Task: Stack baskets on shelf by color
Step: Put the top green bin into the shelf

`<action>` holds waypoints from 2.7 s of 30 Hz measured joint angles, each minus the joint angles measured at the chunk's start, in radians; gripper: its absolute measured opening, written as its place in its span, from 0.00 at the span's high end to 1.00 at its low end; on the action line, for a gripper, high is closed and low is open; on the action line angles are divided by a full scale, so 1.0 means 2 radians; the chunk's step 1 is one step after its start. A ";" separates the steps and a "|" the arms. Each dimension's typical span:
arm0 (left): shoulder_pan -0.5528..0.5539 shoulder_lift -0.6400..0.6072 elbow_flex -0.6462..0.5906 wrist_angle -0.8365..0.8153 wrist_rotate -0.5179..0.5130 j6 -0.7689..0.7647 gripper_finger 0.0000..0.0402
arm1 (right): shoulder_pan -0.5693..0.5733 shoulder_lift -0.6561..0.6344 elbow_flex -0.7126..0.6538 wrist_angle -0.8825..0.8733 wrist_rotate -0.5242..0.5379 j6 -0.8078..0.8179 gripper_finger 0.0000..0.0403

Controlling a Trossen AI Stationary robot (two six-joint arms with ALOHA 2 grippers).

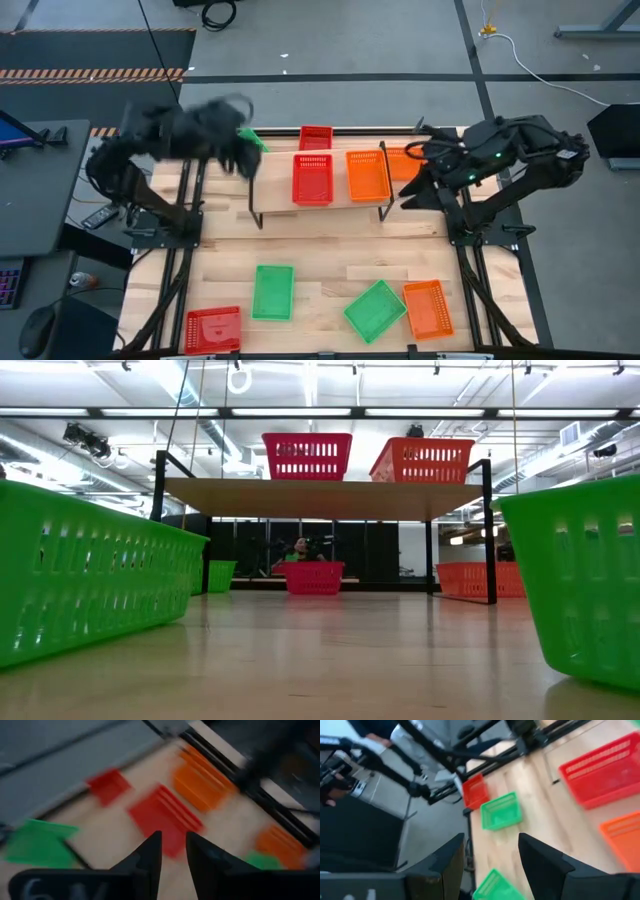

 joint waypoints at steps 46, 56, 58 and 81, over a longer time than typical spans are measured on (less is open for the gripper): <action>0.590 0.192 -0.001 0.000 0.277 0.453 0.77 | -0.235 -0.041 0.000 -0.029 0.083 -0.078 0.53; 0.629 0.198 -0.001 0.000 0.282 0.474 0.77 | -0.278 -0.052 0.000 -0.029 0.071 -0.091 0.53; 0.636 0.198 -0.001 0.000 0.284 0.464 0.77 | -0.282 -0.052 0.000 -0.029 0.069 -0.094 0.53; 0.582 0.244 -0.001 0.010 0.218 0.393 0.70 | -0.286 -0.056 0.000 -0.029 0.028 -0.060 0.53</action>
